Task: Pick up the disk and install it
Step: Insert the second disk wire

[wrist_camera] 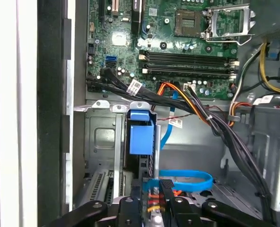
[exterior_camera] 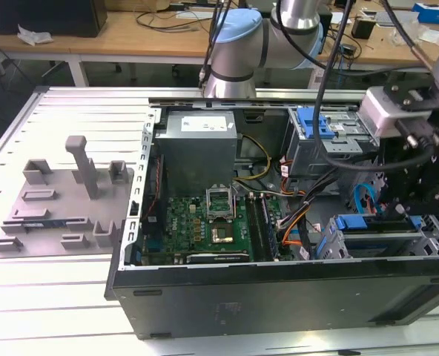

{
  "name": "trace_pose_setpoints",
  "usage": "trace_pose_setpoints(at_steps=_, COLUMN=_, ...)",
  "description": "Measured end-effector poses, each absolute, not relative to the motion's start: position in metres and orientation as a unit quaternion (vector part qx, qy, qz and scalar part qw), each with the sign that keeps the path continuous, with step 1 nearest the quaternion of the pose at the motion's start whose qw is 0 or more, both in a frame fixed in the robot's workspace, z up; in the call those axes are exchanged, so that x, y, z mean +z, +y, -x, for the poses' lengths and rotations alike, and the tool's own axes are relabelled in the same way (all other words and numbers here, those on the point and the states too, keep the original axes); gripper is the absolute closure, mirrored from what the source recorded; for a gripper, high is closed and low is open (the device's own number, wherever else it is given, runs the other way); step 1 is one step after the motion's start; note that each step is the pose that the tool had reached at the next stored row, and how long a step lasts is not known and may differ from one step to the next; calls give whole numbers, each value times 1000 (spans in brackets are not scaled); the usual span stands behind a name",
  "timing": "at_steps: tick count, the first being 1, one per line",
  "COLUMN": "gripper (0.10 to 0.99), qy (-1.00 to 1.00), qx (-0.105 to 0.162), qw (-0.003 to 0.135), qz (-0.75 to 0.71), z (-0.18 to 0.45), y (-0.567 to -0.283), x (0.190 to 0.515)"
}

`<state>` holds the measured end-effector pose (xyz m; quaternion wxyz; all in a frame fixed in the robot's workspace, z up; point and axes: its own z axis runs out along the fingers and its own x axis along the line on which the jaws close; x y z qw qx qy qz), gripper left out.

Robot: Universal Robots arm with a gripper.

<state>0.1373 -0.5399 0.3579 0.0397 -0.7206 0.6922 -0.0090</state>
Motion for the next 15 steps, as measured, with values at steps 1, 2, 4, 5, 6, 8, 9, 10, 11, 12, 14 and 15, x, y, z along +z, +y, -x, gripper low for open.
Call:
trace_pose_setpoints(at_steps=1, gripper=788, qy=692, qx=-10, qw=40, qz=721, z=-137, y=-538, x=362)
trace_pose_setpoints(at_steps=2, gripper=788, qy=692, qx=-11, qw=40, qz=721, z=-137, y=-537, x=364)
trace_pose_setpoints(at_steps=4, gripper=788, qy=693, qx=-12, qw=39, qz=720, z=-136, y=-535, x=367)
trace_pose_setpoints(at_steps=5, gripper=800, qy=693, qx=-13, qw=38, qz=720, z=-136, y=-533, x=369)
trace_pose_setpoints(at_steps=6, gripper=867, qy=693, qx=-13, qw=38, qz=720, z=-136, y=-530, x=373)
trace_pose_setpoints(at_steps=8, gripper=980, qy=693, qx=-14, qw=38, qz=720, z=-135, y=-524, x=383)
trace_pose_setpoints(at_steps=9, gripper=980, qy=693, qx=-16, qw=36, qz=720, z=-134, y=-522, x=383)
trace_pose_setpoints(at_steps=10, gripper=980, qy=693, qx=-16, qw=36, qz=720, z=-134, y=-522, x=383)
trace_pose_setpoints(at_steps=11, gripper=980, qy=693, qx=-17, qw=35, qz=720, z=-134, y=-522, x=383)
trace_pose_setpoints(at_steps=12, gripper=980, qy=693, qx=-17, qw=35, qz=720, z=-134, y=-522, x=383)
trace_pose_setpoints(at_steps=14, gripper=980, qy=693, qx=-17, qw=35, qz=720, z=-134, y=-522, x=383)
trace_pose_setpoints(at_steps=15, gripper=980, qy=693, qx=-17, qw=35, qz=720, z=-134, y=-522, x=383)
